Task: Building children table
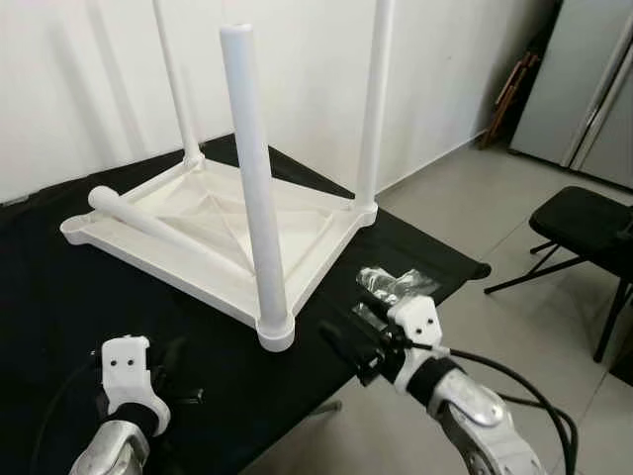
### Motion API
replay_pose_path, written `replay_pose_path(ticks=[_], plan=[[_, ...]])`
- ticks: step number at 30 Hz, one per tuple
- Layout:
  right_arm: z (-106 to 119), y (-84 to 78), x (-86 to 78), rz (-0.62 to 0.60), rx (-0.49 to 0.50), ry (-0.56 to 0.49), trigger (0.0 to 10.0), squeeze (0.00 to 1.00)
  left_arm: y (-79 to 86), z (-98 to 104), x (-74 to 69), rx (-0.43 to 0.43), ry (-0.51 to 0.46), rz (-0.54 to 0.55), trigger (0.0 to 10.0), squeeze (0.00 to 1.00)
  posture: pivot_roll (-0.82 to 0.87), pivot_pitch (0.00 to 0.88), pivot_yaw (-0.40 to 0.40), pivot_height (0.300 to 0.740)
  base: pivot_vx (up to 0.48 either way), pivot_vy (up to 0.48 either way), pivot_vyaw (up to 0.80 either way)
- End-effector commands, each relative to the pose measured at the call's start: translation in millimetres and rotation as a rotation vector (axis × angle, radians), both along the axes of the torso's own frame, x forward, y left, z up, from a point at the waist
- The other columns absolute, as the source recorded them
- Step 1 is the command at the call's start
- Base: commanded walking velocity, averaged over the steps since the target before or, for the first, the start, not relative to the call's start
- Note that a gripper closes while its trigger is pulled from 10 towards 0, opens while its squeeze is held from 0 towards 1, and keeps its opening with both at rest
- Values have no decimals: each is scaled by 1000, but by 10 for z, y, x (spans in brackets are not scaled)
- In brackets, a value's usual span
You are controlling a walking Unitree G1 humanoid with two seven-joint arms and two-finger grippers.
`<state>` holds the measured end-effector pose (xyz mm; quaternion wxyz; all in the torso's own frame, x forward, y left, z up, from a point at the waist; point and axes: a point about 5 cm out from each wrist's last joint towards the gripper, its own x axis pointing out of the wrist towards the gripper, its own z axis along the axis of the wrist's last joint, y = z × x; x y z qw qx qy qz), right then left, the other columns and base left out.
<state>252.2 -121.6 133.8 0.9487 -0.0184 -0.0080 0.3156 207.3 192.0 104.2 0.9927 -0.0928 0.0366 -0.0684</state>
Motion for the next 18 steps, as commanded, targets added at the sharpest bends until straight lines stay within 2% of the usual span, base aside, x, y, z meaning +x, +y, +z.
replay_pose_path(ticks=[1,2,4,5,8,14,17,18], plan=[[28,-45,14,-37,-11,3,10000,0,-204,78,-43,-84,-3,-83,10000,0,-18,29,22,740,285,-382,0],[47,-50,35,-42,-15,-2,10000,0,-291,104,-55,-105,-12,-105,10000,0,-16,20,21,740,277,-390,0],[63,-57,65,-52,-20,-8,10000,0,-338,123,-46,-128,-20,-107,10000,0,-19,13,22,740,274,-392,0],[75,-85,146,-81,-24,-13,10000,0,-316,167,8,-171,-42,-71,10000,0,-16,0,17,740,0,-424,0],[73,-99,218,-98,-38,-13,10000,0,-262,215,72,-200,-62,-48,10000,0,-11,0,12,740,0,-425,0],[44,-110,310,-115,-85,-15,10000,0,-213,220,93,-192,-64,-41,10000,0,-4,0,9,740,0,-438,0],[3,-112,382,-132,-78,8,10000,0,-61,165,133,-154,-35,94,10000,0,-2,0,5,740,0,-461,0],[3,-112,382,-132,-78,8,10000,0,-61,165,133,-154,-35,94,10000,0,-2,0,5,740,0,-472,0]])
